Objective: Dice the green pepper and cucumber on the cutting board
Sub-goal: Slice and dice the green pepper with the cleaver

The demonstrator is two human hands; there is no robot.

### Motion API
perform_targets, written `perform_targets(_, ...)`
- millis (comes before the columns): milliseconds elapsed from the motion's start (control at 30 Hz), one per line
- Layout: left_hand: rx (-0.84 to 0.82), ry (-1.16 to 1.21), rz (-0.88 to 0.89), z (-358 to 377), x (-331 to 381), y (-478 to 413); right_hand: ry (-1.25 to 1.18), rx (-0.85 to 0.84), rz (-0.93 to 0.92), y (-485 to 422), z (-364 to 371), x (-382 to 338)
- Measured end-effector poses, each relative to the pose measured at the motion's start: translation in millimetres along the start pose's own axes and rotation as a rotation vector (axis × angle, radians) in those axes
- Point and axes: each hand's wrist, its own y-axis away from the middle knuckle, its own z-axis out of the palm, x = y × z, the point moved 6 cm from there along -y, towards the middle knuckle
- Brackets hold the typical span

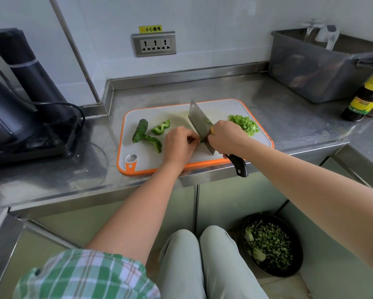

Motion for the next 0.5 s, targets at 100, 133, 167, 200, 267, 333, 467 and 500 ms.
perform_targets(100, -0.005, -0.029, 0.015, 0, 2, 1, -0.052, 0.032, 0.020, -2, 0, 4)
perform_targets(133, -0.004, -0.029, 0.017, 0, 2, 1, -0.077, 0.031, 0.026, -2, -2, 7)
perform_targets(167, -0.003, -0.026, 0.016, 0, 1, 1, -0.100, 0.029, 0.028, -1, -5, 8)
perform_targets(200, -0.003, -0.023, 0.010, 1, 0, 1, -0.114, 0.023, 0.027, 0, -9, 9)
perform_targets(267, 0.001, -0.008, -0.013, 2, -2, 0, -0.106, -0.001, 0.017, 4, -15, 7)
perform_targets(333, 0.003, 0.011, -0.044, 2, -4, 0, -0.074, -0.031, 0.002, 6, -17, 3)
perform_targets(467, -0.005, 0.014, -0.052, 2, -5, 0, -0.008, -0.062, -0.008, 7, -9, -2)
perform_targets(500, -0.007, 0.015, -0.052, 2, -5, 0, -0.003, -0.056, -0.011, 6, -7, -3)
